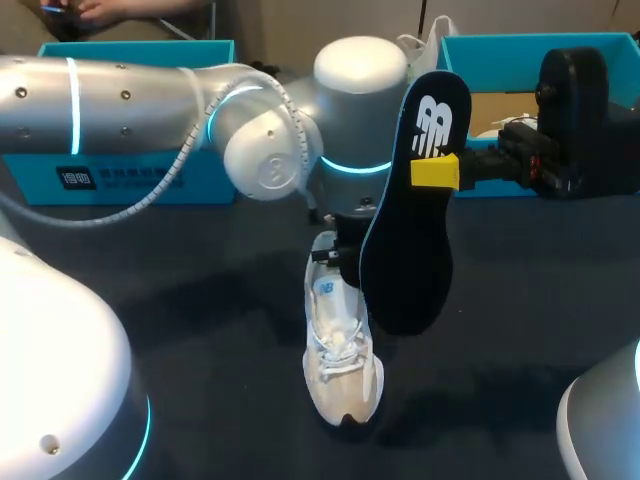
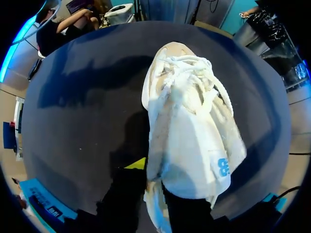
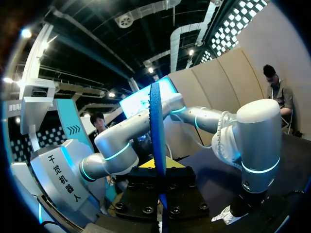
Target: Take the shoe out of the shoebox, open the shoe tongue, remove and reinsert the insole, then place the shoe into the shoebox
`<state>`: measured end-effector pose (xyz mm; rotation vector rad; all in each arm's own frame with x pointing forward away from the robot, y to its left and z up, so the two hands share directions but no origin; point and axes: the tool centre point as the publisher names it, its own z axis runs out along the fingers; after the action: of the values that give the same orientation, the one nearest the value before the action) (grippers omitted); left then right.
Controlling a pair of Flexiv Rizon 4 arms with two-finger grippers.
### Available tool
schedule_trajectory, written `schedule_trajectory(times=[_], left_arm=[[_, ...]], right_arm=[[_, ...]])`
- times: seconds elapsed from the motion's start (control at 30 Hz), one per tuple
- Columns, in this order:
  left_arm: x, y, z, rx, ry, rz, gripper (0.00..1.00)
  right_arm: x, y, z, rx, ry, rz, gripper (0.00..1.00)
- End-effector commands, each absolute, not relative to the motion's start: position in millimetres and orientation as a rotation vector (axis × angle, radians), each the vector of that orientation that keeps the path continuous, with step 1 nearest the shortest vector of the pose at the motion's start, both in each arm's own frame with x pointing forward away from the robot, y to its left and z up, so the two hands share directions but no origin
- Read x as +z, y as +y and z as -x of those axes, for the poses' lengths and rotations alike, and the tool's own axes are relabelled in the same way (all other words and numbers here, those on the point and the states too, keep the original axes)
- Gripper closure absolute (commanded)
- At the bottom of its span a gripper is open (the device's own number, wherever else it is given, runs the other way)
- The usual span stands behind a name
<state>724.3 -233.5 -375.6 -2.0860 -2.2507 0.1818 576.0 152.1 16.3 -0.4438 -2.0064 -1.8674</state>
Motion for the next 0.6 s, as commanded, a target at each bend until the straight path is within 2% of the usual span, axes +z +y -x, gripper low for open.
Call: schedule_trajectory(times=[0.03, 0.13, 0.23, 0.27, 0.33, 0.37, 0.6], left_arm=[[-381.6, -237.6, -726.7, 0.186, -2.245, 2.085, 0.74], [-382.2, -239.1, -727.6, 0.188, -2.247, 2.086, 0.68], [-377.7, -238.7, -728.9, 0.204, -2.261, 2.096, 0.54], [-375.6, -238.4, -729.9, 0.212, -2.268, 2.099, 0.45], [-370.8, -237.5, -732.2, 0.233, -2.286, 2.108, 0.06], [-368.1, -237.4, -733.5, 0.247, -2.297, 2.108, 0.0], [-328.6, -231.1, -741.8, 0.385, -2.406, 2.177, 0.0]], right_arm=[[16.1, 154.4, -578.0, -1.865, -2.006, 0.441, 1.0], [16.1, 154.4, -578.0, -1.865, -2.006, 0.441, 1.0], [16.1, 154.4, -578.0, -1.865, -2.006, 0.441, 1.0], [16.1, 154.4, -578.0, -1.865, -2.006, 0.441, 1.0], [16.1, 154.4, -578.0, -1.865, -2.006, 0.441, 1.0], [16.1, 154.4, -578.0, -1.865, -2.006, 0.441, 1.0], [16.1, 154.4, -578.0, -1.865, -2.006, 0.441, 1.0]])
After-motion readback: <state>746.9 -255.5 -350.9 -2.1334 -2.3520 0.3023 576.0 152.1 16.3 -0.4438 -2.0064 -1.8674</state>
